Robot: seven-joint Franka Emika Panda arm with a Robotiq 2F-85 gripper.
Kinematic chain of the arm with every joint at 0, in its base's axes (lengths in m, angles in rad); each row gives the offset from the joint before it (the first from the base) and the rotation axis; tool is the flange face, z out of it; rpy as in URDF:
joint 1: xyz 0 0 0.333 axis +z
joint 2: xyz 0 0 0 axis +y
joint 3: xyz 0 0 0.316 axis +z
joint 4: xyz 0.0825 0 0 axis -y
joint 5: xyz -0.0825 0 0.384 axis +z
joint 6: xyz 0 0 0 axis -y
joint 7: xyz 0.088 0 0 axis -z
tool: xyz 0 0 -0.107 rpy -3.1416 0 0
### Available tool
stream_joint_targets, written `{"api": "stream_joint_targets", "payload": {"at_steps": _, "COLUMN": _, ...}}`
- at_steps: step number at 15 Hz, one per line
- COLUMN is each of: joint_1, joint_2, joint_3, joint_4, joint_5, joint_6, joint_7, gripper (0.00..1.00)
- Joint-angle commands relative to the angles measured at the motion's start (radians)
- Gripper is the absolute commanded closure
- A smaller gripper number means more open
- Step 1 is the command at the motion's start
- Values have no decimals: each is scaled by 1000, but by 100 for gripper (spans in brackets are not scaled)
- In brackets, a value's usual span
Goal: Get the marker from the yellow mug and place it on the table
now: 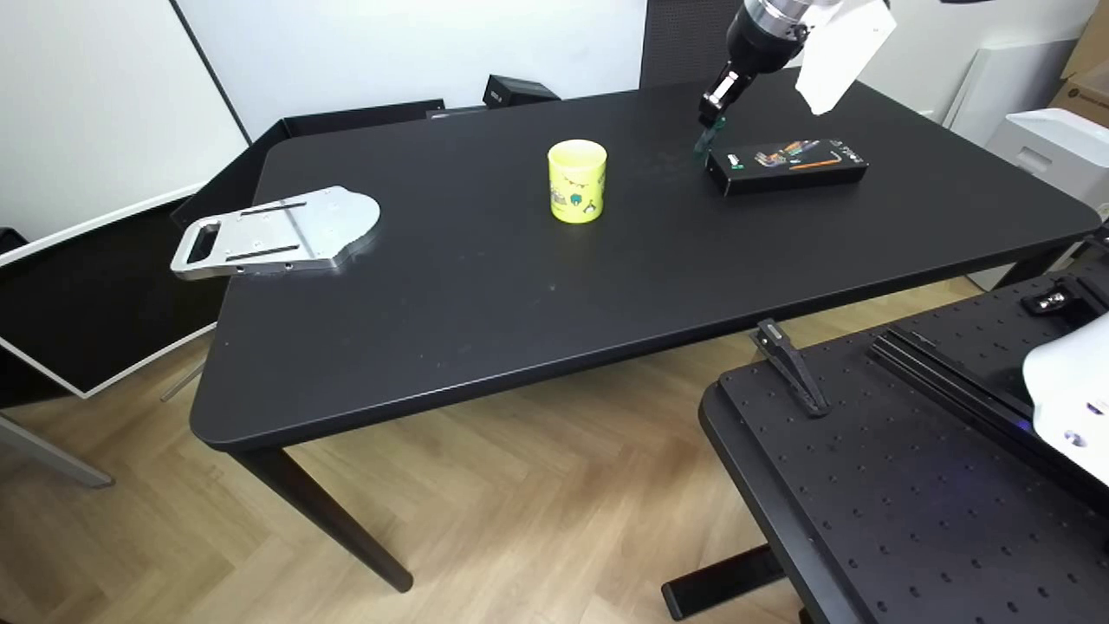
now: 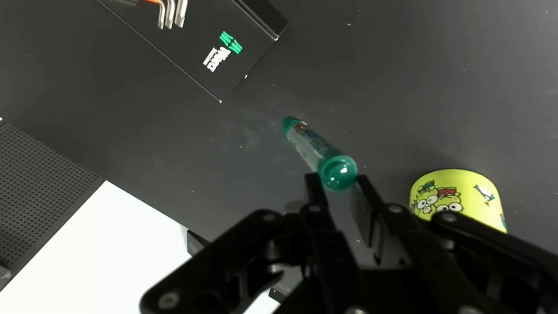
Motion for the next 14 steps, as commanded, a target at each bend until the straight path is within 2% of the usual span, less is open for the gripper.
{"api": "stream_joint_targets", "payload": {"at_steps": 1, "joint_1": 21, "joint_2": 64, "joint_3": 31, "joint_4": 55, "joint_5": -172, "joint_6": -68, "joint_7": 248, "gripper": 95}}
{"api": "stream_joint_targets", "payload": {"at_steps": 5, "joint_1": 26, "joint_2": 144, "joint_3": 67, "joint_4": 77, "joint_5": -315, "joint_6": -146, "joint_7": 436, "gripper": 95}}
{"api": "stream_joint_targets", "payload": {"at_steps": 9, "joint_1": 22, "joint_2": 226, "joint_3": 98, "joint_4": 94, "joint_5": -404, "joint_6": -218, "joint_7": 557, "gripper": 95}}
{"api": "stream_joint_targets", "payload": {"at_steps": 13, "joint_1": 18, "joint_2": 302, "joint_3": 110, "joint_4": 109, "joint_5": -424, "joint_6": -252, "joint_7": 584, "gripper": 95}}
{"api": "stream_joint_targets", "payload": {"at_steps": 14, "joint_1": -50, "joint_2": 321, "joint_3": 167, "joint_4": 112, "joint_5": -396, "joint_6": -248, "joint_7": 539, "gripper": 95}}
